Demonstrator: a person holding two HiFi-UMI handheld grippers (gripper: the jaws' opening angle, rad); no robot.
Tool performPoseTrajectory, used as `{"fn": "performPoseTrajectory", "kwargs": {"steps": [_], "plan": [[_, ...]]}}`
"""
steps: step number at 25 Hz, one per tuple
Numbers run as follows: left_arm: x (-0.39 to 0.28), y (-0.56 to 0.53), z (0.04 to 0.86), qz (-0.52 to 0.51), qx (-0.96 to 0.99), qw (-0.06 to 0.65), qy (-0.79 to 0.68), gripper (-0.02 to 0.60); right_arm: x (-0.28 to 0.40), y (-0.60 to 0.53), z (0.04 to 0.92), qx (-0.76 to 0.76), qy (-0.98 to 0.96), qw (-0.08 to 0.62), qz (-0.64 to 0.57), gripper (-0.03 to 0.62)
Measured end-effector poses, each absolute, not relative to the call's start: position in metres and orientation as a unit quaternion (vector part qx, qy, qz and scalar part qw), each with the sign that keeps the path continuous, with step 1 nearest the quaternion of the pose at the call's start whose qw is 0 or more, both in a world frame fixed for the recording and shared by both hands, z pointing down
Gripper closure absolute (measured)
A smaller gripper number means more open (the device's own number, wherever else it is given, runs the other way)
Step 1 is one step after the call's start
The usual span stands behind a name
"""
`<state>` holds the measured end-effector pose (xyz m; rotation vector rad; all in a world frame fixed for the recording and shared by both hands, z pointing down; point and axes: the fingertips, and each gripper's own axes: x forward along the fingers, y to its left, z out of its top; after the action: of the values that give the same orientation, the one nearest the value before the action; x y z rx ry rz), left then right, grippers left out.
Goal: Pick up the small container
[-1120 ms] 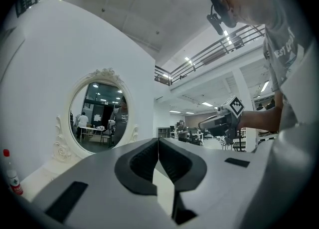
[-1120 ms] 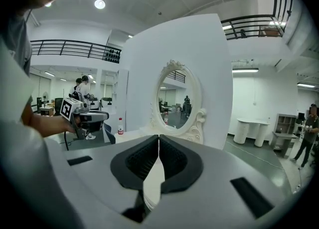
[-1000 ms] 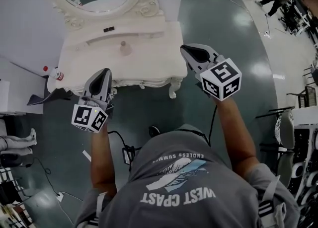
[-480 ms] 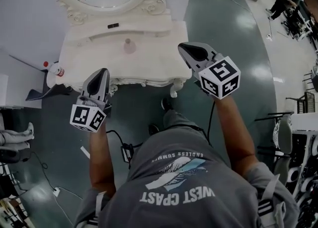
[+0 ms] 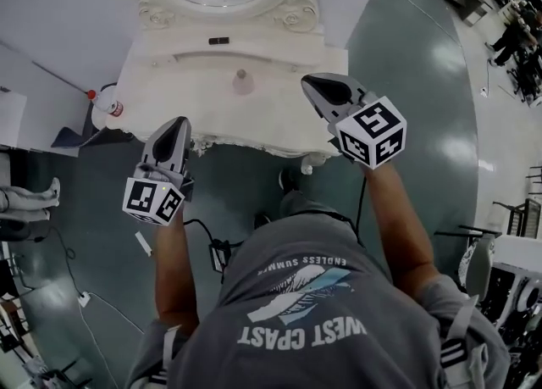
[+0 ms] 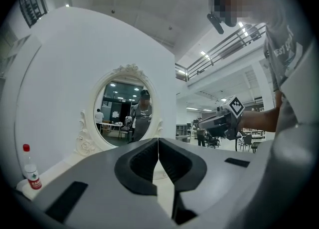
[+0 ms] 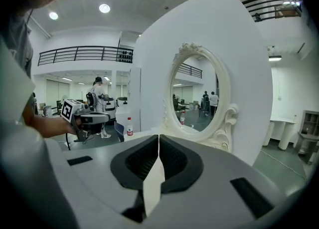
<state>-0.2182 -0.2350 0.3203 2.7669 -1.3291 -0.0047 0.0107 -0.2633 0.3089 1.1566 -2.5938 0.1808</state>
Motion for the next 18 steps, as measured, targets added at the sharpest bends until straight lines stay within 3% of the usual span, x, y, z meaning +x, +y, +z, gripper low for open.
{"fn": "performPoseTrajectory", "kwargs": {"steps": [18], "plan": [[-0.186,-0.388,0.405,0.027,0.885,0.081,-0.457,0.563,0.033,-0.418,0.381,0.365,-0.91,0.168,0.099,0.565]]}}
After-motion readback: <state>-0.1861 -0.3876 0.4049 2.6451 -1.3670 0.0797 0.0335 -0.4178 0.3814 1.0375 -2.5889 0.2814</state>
